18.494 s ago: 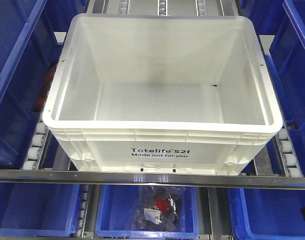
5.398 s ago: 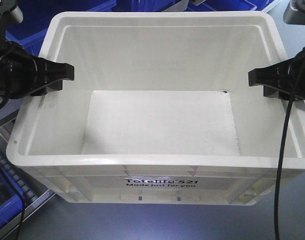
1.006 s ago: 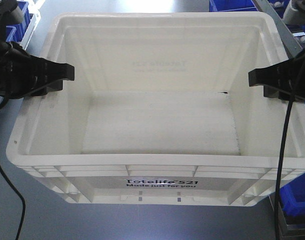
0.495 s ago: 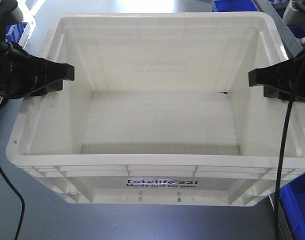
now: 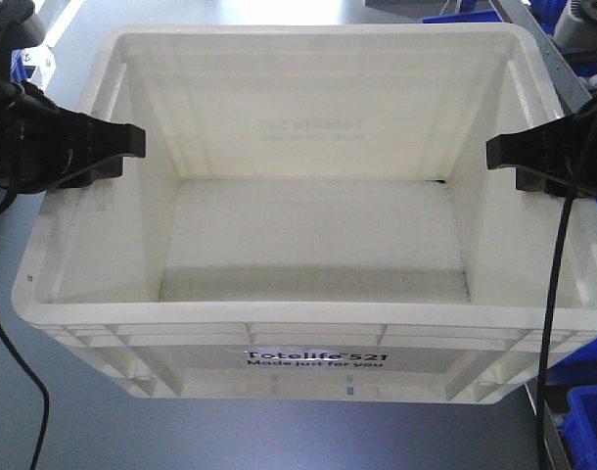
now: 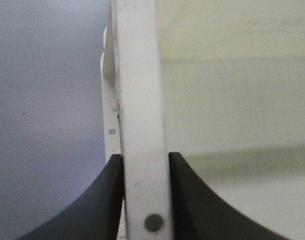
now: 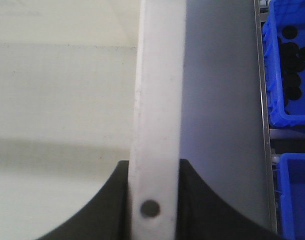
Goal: Move bin from left to right shelf
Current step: 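Keep holding the crate with both grippers while driving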
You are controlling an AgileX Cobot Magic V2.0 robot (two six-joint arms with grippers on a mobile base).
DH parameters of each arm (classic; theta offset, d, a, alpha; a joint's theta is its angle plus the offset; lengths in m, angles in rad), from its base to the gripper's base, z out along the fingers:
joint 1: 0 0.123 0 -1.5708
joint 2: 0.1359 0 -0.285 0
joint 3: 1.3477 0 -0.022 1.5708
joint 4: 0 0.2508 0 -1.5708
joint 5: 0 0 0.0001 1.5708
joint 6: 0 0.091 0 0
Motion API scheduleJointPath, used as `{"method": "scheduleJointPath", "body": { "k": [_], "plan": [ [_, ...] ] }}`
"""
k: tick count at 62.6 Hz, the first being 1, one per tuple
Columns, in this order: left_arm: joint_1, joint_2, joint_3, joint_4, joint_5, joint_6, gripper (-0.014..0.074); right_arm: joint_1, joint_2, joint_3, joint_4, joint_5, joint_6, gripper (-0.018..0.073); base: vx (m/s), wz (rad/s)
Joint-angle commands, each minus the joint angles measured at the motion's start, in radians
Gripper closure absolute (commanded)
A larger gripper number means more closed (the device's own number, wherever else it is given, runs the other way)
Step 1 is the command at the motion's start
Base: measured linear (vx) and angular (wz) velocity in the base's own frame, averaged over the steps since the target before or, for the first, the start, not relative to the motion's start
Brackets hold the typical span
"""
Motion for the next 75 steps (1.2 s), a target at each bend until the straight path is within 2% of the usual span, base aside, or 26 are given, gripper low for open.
{"method": "scheduleJointPath", "body": {
  "k": [1,75],
  "plan": [
    [0.002,-0.048,-0.039,0.030,-0.084,0.017,0.0524,-0.012,-0.037,-0.037,-0.086,-0.091,-0.005,0.0559,0.34,-0.04],
    [0.002,-0.048,-0.039,0.030,-0.085,0.017,0.0524,-0.012,-0.037,-0.037,-0.086,-0.091,-0.005,0.0559,0.35,0.01]
  ]
}}
